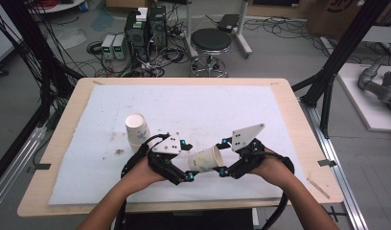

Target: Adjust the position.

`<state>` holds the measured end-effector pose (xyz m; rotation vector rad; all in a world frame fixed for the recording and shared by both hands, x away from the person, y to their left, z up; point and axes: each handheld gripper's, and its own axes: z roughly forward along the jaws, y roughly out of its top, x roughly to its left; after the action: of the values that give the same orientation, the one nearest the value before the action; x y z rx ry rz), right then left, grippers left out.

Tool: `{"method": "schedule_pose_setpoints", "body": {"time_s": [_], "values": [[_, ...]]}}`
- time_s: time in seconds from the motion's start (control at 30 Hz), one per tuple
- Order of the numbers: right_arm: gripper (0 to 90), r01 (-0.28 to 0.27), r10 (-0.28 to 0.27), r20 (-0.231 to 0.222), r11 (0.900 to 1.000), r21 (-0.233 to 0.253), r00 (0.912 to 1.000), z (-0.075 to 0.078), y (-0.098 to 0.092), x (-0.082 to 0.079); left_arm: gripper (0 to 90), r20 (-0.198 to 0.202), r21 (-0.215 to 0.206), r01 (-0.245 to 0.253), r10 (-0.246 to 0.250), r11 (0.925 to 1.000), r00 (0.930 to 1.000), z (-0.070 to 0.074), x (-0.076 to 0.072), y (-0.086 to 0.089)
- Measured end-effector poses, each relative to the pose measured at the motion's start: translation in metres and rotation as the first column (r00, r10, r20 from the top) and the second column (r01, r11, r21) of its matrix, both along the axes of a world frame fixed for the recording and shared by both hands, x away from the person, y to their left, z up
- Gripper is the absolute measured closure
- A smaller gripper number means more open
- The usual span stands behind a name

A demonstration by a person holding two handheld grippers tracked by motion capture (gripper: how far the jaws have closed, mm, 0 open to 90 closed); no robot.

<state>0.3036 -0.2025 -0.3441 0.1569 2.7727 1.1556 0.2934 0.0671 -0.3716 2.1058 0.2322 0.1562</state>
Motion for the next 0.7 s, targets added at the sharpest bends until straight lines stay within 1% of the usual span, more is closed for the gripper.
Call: {"method": "schedule_pose_setpoints", "body": {"time_s": [0.13, 0.2, 0.27, 0.33, 0.5, 0.53, 0.63, 0.7], "values": [[28.1, -0.011, 0.012, 0.015, 0.999, -0.049, 0.9998, 0.004, 0.008, 0.0, 15.4, 0.006, 0.031, 0.004, -0.005, 0.9995, 1.0, -0.001, 0.001, -0.004], [28.1, -0.018, 0.019, 0.023, 0.997, -0.075, 0.9995, 0.006, 0.012, 0.0, 15.5, 0.005, 0.053, 0.01, -0.01, 0.9986, 0.9999, -0.001, 0.0, -0.006], [28.0, -0.027, 0.032, 0.037, 0.994, -0.11, 0.9988, 0.007, 0.016, 0.0, 15.8, 0.012, 0.082, 0.021, -0.023, 0.9964, 0.9997, -0.002, 0.001, -0.009], [28.0, -0.038, 0.045, 0.05, 0.989, -0.14, 0.9977, 0.008, 0.021, 0.0, 15.8, 0.009, 0.098, 0.029, -0.03, 0.9947, 0.9995, -0.004, 0.001, -0.012], [28.0, -0.053, 0.068, 0.071, 0.979, -0.195, 0.9952, 0.011, 0.03, 0.0, 16.2, 0.002, 0.122, 0.039, -0.039, 0.9917, 0.9992, -0.006, 0.001, -0.017], [28.0, -0.057, 0.074, 0.076, 0.979, -0.198, 0.9944, 0.011, 0.031, 0.0, 16.3, 0.005, 0.131, 0.045, -0.046, 0.9904, 0.9989, -0.006, 0.002, -0.018], [28.0, -0.064, 0.082, 0.071, 0.973, -0.222, 0.9941, 0.014, 0.035, -0.001, 17.3, 0.0, 0.138, 0.047, -0.048, 0.9893, 0.9989, -0.007, 0.002, -0.02], [28.0, -0.07, 0.09, 0.077, 0.969, -0.236, 0.9929, 0.014, 0.037, -0.001, 17.7, -0.004, 0.139, 0.048, -0.048, 0.9891, 0.9989, -0.007, 0.003, -0.021]]}}
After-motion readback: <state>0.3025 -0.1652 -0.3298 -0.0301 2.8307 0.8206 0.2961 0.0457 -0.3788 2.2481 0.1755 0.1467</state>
